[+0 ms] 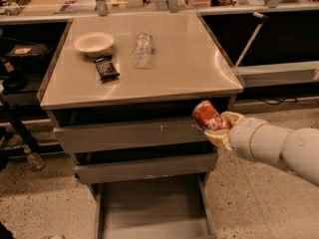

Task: Pick coke can from bottom drawer and place on counter

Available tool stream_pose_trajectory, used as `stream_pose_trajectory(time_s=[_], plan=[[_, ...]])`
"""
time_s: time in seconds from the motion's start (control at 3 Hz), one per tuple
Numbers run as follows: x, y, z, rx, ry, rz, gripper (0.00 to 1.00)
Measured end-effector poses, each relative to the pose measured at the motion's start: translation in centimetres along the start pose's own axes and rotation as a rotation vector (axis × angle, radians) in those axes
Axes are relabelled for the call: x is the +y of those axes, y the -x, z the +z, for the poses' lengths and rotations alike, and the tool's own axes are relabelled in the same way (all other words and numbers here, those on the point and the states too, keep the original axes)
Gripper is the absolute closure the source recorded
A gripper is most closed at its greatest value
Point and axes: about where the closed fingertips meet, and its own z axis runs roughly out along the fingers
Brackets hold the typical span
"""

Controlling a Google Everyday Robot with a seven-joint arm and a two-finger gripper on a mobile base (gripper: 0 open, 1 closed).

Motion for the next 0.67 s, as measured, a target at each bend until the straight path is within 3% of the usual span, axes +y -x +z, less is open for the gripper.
stream_pose_trajectory(time_s=[0.33,0.67], plan=[[-1.57,3.37,-4.02,-0.050,-0.055,-0.036,1.00],[-1.58,3.38,-4.02,-0.051,-0.055,-0.036,1.00]])
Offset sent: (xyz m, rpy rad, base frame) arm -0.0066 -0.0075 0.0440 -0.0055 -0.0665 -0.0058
